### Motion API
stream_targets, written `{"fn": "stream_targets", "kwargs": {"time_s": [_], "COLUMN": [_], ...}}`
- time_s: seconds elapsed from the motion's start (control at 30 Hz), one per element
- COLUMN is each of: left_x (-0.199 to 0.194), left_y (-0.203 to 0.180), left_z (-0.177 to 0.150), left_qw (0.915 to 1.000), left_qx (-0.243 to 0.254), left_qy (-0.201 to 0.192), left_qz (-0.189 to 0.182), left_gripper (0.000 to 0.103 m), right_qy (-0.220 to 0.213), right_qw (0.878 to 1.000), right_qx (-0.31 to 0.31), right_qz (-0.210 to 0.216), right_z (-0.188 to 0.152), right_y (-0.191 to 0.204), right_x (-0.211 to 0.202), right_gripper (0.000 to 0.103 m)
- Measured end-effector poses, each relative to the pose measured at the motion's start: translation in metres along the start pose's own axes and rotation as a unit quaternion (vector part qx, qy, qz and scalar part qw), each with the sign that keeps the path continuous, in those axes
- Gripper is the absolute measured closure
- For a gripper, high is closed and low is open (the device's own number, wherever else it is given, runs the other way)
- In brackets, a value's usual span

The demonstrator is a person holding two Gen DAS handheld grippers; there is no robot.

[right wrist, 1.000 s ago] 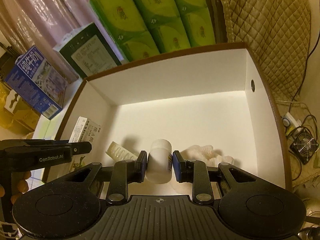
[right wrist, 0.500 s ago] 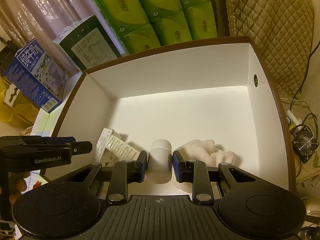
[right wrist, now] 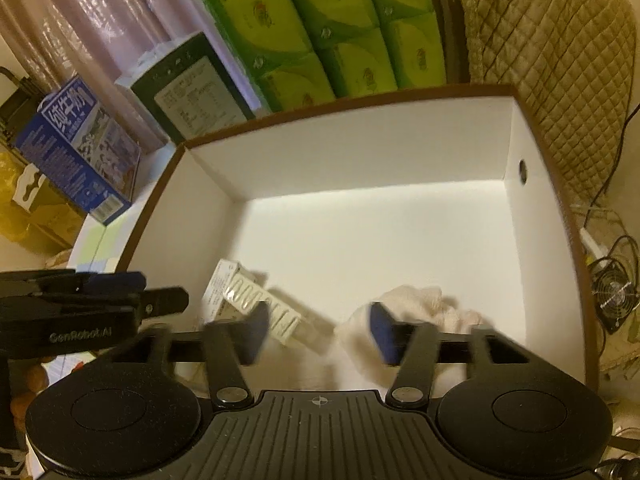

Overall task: Organize objects
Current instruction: 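Open the right tool to release the white pill bottle into the box, then move both tools back from the box to the table items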

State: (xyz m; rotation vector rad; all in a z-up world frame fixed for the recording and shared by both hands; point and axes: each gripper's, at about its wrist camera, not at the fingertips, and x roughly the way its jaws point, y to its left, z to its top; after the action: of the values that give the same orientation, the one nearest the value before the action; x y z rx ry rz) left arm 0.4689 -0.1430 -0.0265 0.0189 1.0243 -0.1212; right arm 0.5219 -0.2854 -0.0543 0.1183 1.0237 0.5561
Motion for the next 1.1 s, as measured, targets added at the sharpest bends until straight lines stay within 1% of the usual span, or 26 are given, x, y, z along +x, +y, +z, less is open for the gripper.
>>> {"fn": "stream_targets", "kwargs": {"time_s": [0.07,0.13,0.27,0.5,0.73,0.9,0.97,1.1], "left_x": [-0.005,-0.011,-0.020,-0.038,-0.062,-0.079,-0.086,-0.100], "left_y": [-0.001,-0.002,-0.004,-0.003,-0.002,0.001,0.003,0.008], "left_z": [-0.001,-0.001,-0.004,-0.010,-0.021,-0.032,-0.038,-0.050], "left_qw": [1.0000,0.9999,0.9998,0.9997,0.9993,0.9989,0.9988,0.9984], "left_qx": [0.001,0.003,0.005,-0.001,-0.003,-0.008,-0.009,-0.014], "left_qy": [-0.005,-0.009,-0.015,-0.024,-0.037,-0.045,-0.048,-0.055], "left_qz": [-0.002,-0.005,-0.007,-0.008,-0.006,-0.006,-0.006,-0.007], "left_gripper": [0.038,0.037,0.030,0.025,0.023,0.021,0.019,0.019], "right_qy": [-0.005,-0.009,-0.017,-0.032,-0.045,-0.053,-0.057,-0.063], "right_qw": [1.000,1.000,1.000,0.999,0.998,0.998,0.998,0.997], "right_qx": [0.005,0.008,0.010,0.014,0.016,0.015,0.015,0.012], "right_qz": [0.002,-0.001,-0.012,-0.022,-0.030,-0.031,-0.031,-0.039], "right_z": [0.001,0.002,0.002,-0.001,-0.009,-0.016,-0.020,-0.028], "right_y": [0.000,0.000,0.000,0.000,0.005,0.010,0.014,0.024], "right_x": [-0.004,-0.007,-0.015,-0.033,-0.051,-0.064,-0.070,-0.080], "right_gripper": [0.044,0.043,0.038,0.033,0.030,0.028,0.028,0.027]}}
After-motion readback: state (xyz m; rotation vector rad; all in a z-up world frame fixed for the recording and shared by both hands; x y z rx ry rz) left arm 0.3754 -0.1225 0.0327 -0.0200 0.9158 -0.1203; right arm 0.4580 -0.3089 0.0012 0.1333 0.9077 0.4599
